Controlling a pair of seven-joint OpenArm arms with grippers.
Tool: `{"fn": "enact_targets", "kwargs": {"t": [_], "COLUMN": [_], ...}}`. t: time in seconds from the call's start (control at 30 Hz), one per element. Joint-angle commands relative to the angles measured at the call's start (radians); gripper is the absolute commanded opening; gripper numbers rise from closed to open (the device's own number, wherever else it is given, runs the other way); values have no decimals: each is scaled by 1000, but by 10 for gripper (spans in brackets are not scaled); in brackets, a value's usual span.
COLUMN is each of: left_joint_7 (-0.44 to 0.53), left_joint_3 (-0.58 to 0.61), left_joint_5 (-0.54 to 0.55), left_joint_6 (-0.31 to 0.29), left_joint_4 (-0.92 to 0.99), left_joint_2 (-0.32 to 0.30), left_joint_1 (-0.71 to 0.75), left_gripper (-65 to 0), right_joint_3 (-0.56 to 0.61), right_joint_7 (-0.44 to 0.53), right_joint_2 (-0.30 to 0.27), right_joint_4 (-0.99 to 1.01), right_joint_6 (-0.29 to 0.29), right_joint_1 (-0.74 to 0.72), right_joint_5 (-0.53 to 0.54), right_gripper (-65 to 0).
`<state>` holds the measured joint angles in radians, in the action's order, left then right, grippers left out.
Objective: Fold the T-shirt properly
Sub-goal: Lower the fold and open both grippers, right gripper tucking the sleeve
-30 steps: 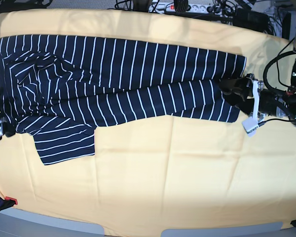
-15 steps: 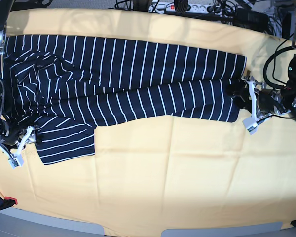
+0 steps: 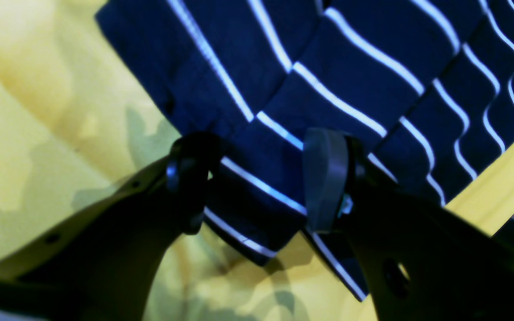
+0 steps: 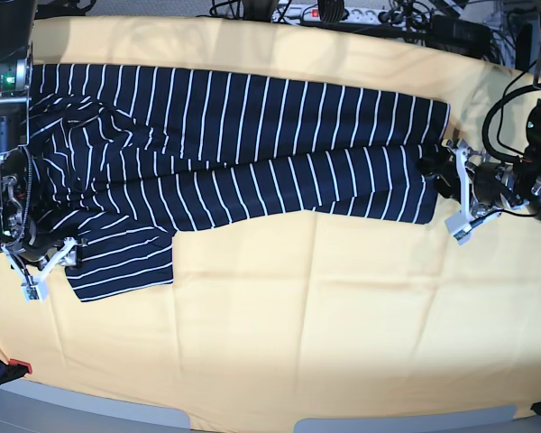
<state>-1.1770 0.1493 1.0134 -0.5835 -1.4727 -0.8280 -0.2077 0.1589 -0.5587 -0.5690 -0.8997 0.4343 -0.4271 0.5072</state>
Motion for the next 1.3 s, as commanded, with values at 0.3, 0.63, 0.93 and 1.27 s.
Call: {"fn": "enact_targets", "kwargs": {"t": [0.3, 0.63, 0.93, 1.27], "left_joint_7": [34, 55, 63, 63], "left_joint_3": [-13, -13, -13, -13], "left_joint_5": [15, 15, 15, 15], "left_joint_6": [0, 0, 0, 0], "left_joint_4": [-11, -11, -11, -11], "left_joint_2": [-20, -19, -20, -20], "left_joint_1": [-17, -17, -17, -17], "left_gripper": [-296, -296, -296, -296], "right_joint_3": [-4, -4, -4, -5], "right_joint_7": [24, -164, -378, -431], "right_joint_2": [5, -33, -139, -299], "right_joint_4": [-6, -10, -151, -662], "right_joint_6": [95, 264, 264, 264], "right_joint_1": [-76, -150, -84, 219], "right_joint_5": [35, 204, 550, 596], "right_gripper": [-397, -650, -650, -650]}}
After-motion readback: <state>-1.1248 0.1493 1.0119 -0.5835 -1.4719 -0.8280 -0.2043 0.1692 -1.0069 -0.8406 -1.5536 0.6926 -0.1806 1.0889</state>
